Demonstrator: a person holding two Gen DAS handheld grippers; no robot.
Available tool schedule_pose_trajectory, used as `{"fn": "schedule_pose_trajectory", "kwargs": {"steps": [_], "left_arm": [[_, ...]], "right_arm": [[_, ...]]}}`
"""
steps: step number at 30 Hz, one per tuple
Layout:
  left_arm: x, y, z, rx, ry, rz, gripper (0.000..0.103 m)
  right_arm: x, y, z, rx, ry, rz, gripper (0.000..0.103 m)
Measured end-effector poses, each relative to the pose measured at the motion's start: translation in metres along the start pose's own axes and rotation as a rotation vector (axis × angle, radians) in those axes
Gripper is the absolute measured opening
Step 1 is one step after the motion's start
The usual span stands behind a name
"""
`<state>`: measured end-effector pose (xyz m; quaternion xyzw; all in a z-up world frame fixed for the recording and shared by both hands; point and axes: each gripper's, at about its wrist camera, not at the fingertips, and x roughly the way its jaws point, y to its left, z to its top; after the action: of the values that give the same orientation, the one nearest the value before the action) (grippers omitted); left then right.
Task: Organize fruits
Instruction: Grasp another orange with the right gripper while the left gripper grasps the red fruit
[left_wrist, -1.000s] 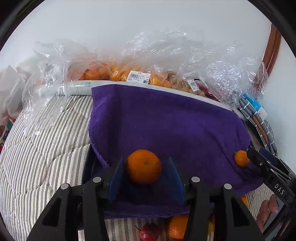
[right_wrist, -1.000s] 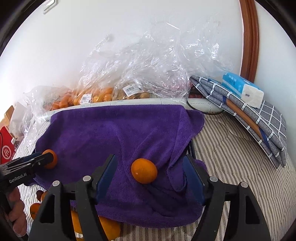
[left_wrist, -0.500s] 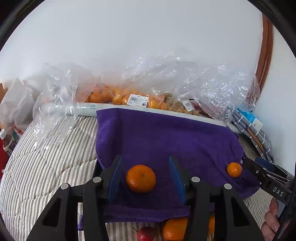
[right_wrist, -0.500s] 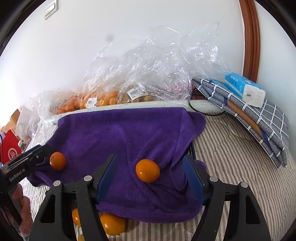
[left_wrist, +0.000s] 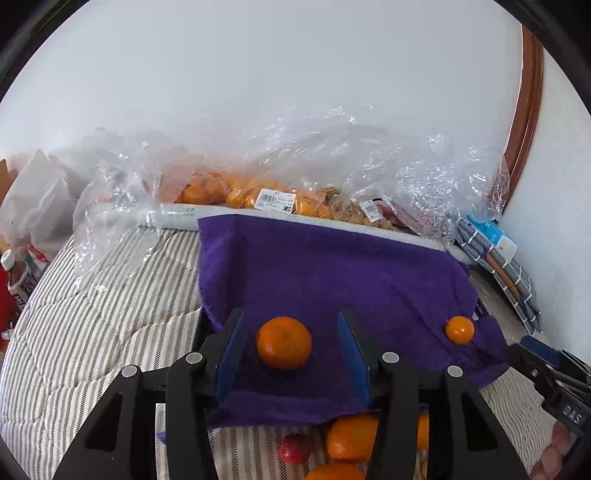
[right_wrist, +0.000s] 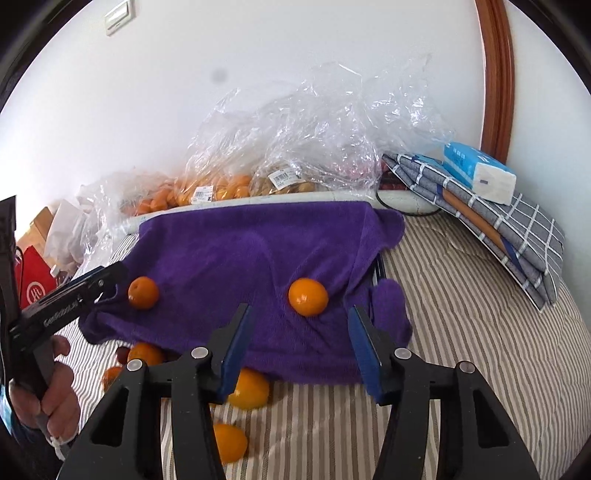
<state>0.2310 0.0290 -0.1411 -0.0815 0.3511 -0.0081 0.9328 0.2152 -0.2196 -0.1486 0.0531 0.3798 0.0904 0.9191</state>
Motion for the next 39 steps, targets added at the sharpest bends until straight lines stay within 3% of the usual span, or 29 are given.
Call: {"fn": "schedule_pose_trajectory", "kwargs": {"steps": [9,12,14,18,23,27,29,34,39], "left_arm": [[-0.038,0.041,-0.038,-0.012,-0.013,0.008,0.050],[-0.045,0.051,-0.050,-0.018,0.000,0.019,0.051],[-0.046,0.055,-0.053,-0.014,0.013,0.027,0.051],[-0.048,0.054,-0.056,0.001,0.008,0.046,0.051],[-0.044,0.052,-0.056,0.016,0.031,0.044,0.051],[-0.039,0.050,-0.058,0.021,0.067,0.005,0.051],[-0.035,0.048,-0.059,0.021,0.096,-0.026,0.051],[-0.027,0.045,-0.063,0.018,0.144,-0.084,0.051],[-0.021,0.041,-0.057,-0.009,0.167,-0.169,0.051]], "right_arm": [[-0.015,0.011,-0.044,-0.049,0.043,-0.005,0.057],[-0.011,0.011,-0.053,-0.031,0.053,0.020,0.051],[-0.008,0.014,-0.054,-0.018,0.066,0.043,0.045],[0.001,0.021,-0.050,-0.024,0.067,0.058,0.044],[0.025,0.021,-0.043,-0.006,0.133,0.085,0.042],[0.043,0.025,-0.045,-0.005,0.189,0.089,0.041],[0.041,0.031,-0.046,-0.034,0.170,0.061,0.034],[0.028,0.029,-0.051,-0.053,0.135,0.065,0.034],[0.005,0.010,-0.060,-0.051,0.065,-0.001,0.034]]}}
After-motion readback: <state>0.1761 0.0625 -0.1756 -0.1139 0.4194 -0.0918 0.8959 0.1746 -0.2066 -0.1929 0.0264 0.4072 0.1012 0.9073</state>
